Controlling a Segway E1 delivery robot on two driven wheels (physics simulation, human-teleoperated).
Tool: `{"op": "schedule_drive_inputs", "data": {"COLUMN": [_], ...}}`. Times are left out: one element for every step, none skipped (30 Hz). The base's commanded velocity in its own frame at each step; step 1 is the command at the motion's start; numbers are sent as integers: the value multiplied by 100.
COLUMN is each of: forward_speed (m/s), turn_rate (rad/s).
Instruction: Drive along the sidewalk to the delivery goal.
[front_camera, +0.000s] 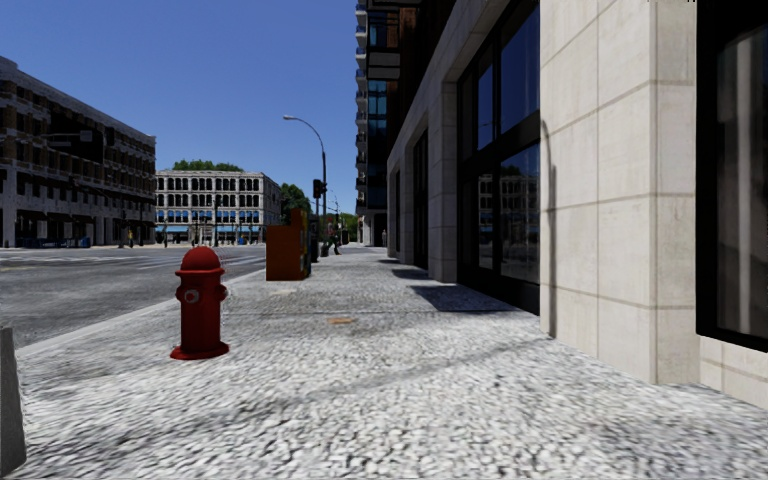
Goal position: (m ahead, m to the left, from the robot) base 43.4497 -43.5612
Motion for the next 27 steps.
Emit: {"op": "schedule_drive_inputs", "data": {"forward_speed": [200, 200, 200, 200, 200, 200, 200, 200, 200, 200, 200, 200, 200, 200, 200, 200, 200, 200, 200, 200, 200, 200, 200, 200, 200, 200, 200], "turn_rate": [0, 0, 0, 0, 0, 0, 0, 0, 0, 0, 0, 0, 0, 0, 0, 0, 0, 3, 13, 13, 16, 17, 17, 17, 17, 17, 0]}}
